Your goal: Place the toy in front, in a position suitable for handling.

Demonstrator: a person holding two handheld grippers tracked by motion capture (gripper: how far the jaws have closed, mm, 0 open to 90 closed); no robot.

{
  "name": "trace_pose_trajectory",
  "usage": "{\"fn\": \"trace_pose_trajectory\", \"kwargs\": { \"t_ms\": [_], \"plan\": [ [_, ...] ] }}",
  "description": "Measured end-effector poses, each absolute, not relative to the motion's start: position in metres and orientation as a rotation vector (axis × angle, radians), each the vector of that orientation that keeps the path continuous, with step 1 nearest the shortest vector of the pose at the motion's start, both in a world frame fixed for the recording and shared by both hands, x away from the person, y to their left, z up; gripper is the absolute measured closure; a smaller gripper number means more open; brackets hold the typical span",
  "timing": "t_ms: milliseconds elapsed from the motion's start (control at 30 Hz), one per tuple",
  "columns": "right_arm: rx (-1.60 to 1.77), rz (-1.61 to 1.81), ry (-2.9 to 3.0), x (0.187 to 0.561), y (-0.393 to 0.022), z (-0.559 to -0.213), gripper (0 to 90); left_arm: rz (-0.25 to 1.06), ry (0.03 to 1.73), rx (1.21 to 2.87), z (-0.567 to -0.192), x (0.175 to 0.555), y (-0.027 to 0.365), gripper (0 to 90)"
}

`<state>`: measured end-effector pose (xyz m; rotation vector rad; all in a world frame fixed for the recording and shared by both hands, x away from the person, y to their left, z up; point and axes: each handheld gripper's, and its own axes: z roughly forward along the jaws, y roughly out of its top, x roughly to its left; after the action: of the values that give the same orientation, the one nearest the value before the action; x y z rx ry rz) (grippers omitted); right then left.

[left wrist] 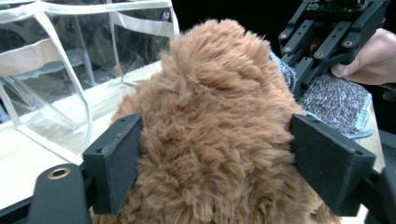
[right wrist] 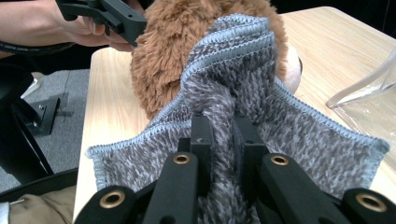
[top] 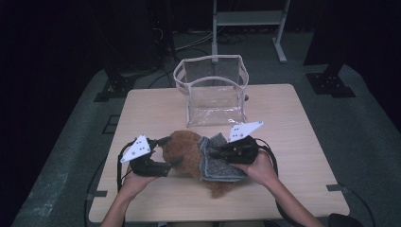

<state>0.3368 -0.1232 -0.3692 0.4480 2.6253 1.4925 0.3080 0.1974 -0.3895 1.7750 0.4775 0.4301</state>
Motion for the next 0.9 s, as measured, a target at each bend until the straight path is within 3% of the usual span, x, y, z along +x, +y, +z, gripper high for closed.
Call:
{"fn": "trace_pose_trajectory", "kwargs": {
  "t_ms": [300, 533, 900],
  "plan": [
    [0.397, 1.485, 2.6, 0.331, -0.134, -0.361, 80.1, 0.417, 0.526, 1.796, -0.4, 0.314, 0.193, 21.8],
    [0.417, 1.512, 2.55, 0.306, -0.17, -0.37, 80.1, 0.398, 0.543, 1.786, -0.407, 0.31, 0.198, 20.7],
    [0.403, 1.515, 2.583, 0.326, -0.168, -0.377, 80.2, 0.392, 0.497, 1.776, -0.397, 0.317, 0.198, 14.9]
  ]
}}
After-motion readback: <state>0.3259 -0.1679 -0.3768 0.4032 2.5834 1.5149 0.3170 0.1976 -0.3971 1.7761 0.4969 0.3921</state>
